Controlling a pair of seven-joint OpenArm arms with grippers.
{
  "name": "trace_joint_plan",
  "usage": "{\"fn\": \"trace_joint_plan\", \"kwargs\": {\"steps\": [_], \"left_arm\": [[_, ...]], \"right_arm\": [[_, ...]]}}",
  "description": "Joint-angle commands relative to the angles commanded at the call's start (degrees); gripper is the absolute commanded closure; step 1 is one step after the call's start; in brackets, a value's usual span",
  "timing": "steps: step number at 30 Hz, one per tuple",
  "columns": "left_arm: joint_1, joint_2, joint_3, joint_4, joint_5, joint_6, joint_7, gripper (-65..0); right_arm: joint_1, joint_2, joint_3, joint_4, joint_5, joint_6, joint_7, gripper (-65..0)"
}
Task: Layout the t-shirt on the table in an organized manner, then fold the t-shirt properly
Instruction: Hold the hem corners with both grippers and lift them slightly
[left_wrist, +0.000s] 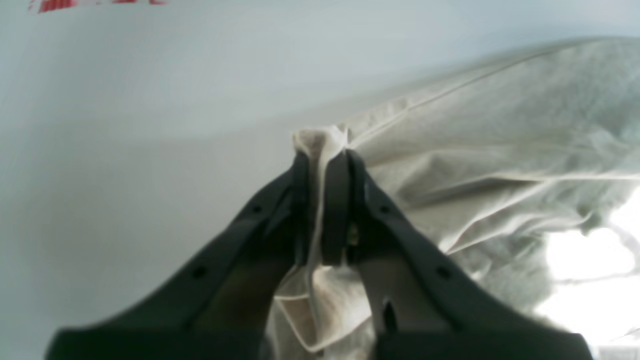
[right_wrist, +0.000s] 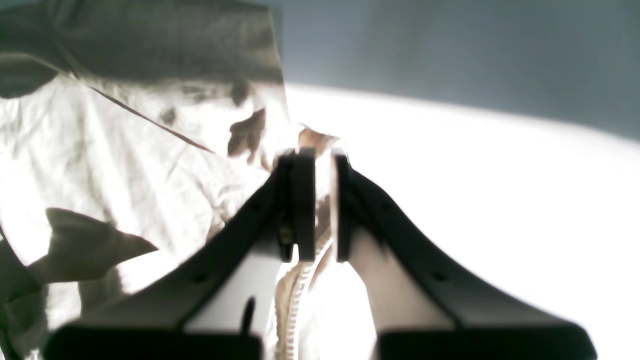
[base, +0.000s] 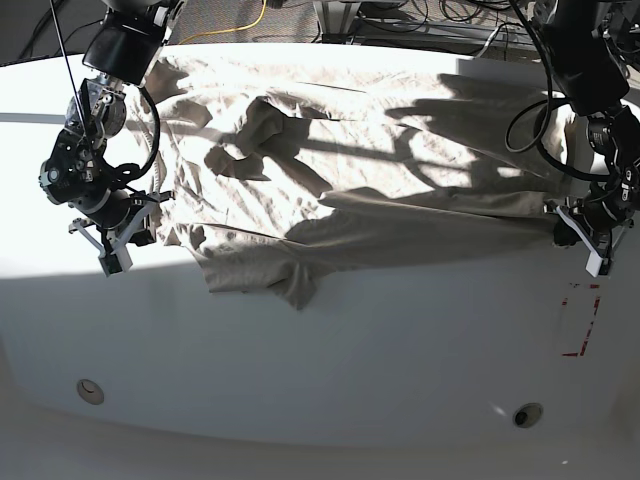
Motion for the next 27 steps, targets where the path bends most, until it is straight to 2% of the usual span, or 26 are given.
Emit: {"fn": "trace_joint_plan", "kwargs": {"steps": [3,5,6,8,10,13,19,22,27], "left_arm": [[0.8,0.0,1.1,0.9,0.0,0.0,0.0,0.0],[0.9,0.0,2.1,0.9,0.0,0.0,0.0,0.0],[1.0,0.0,2.5,0.9,0.0,0.0,0.0,0.0],[1.0,0.2,2.7,0.9,0.0,0.0,0.0,0.0],[1.0,0.3,2.7,0.9,0.0,0.0,0.0,0.0],[1.0,0.4,2.7,0.9,0.0,0.0,0.0,0.0],[0.8,0.4,2.7,0.9,0.0,0.0,0.0,0.0],[0.7,0.4,2.7,1.0,0.0,0.0,0.0,0.0],[0.7,0.4,2.7,1.0,0.0,0.0,0.0,0.0]], "right_arm": [[0.4,-0.9,0.0,-0.8,-0.4,0.0,0.3,-6.8],[2.2,-1.4,-0.1,-2.4,-0.4,0.0,1.1,-13.3],[3.5,-1.8,-0.1,-4.2,-0.5,0.0,1.8,-20.5],[4.7,-1.8,-0.2,-6.6,-0.5,0.0,2.5,-29.8],[6.9,-1.8,-0.4,-11.6,-0.5,0.0,4.6,-47.1],[10.2,-1.8,-0.4,-18.9,-0.5,0.0,8.1,-65.0],[16.3,-1.3,-0.5,-33.2,-0.5,0.0,14.4,-65.0],[18.3,-0.9,-0.6,-38.4,-0.5,0.0,15.1,-63.6],[19.3,-1.1,-0.6,-41.1,-0.4,0.0,15.1,-61.4]]}}
